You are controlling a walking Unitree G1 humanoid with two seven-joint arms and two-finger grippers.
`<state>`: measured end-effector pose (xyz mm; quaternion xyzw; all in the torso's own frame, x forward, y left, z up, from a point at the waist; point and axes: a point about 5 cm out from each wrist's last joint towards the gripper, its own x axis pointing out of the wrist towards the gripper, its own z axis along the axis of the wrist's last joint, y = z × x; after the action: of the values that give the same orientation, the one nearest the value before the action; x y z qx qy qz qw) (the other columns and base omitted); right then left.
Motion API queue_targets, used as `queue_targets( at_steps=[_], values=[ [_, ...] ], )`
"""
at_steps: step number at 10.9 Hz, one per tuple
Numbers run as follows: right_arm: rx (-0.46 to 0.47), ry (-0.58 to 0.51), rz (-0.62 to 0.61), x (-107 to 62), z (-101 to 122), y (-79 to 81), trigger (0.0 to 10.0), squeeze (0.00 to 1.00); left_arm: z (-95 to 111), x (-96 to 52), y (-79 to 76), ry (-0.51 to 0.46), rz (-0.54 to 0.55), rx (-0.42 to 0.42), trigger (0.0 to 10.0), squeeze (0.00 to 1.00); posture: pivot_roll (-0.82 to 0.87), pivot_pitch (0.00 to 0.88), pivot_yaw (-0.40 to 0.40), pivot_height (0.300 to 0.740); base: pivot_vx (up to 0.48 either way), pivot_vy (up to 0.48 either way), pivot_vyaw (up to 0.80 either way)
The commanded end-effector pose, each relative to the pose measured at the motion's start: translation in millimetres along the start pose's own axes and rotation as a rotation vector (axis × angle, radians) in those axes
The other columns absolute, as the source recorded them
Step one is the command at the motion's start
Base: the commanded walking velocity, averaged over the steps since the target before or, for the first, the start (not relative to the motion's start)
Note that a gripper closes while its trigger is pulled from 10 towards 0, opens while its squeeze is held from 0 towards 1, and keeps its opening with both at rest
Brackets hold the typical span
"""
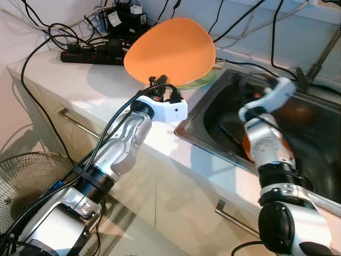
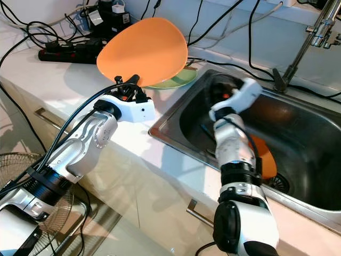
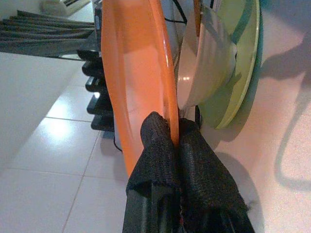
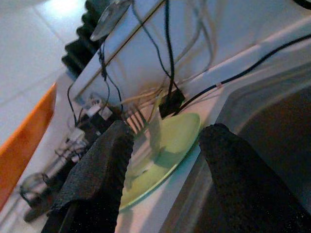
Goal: Kitchen organization
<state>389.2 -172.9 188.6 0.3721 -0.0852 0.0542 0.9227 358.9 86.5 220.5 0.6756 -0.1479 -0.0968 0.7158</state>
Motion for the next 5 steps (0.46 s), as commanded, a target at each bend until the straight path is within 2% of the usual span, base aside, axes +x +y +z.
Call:
queue_targets(
  at_steps=[1,2,5],
  values=[
    [0.05,-0.048,0.016,3.9,13,6.6,10.0,0.0,6,3.4,16.2,-0.028,0.073,0.017,10.0,0.0,0.22,0.006,-0.024,0.74,0.0,0.0,0.0],
    [0.158,-0.062,0.068,4.0,17,12.4,10.0,0.0,6,3.1,13.0,-0.035,0.059,0.02,10.0,0.0,0.22,0.007,-0.023,0.74,0.0,0.0,0.0],
    [0.206,0.011,0.18,0.9,4,28.6,10.0,0.0,14,2.2,6.7,-0.083,0.016,0.033,10.0,0.0,0.22,0.009,-0.021,0.74,0.0,0.0,0.0]
  ],
)
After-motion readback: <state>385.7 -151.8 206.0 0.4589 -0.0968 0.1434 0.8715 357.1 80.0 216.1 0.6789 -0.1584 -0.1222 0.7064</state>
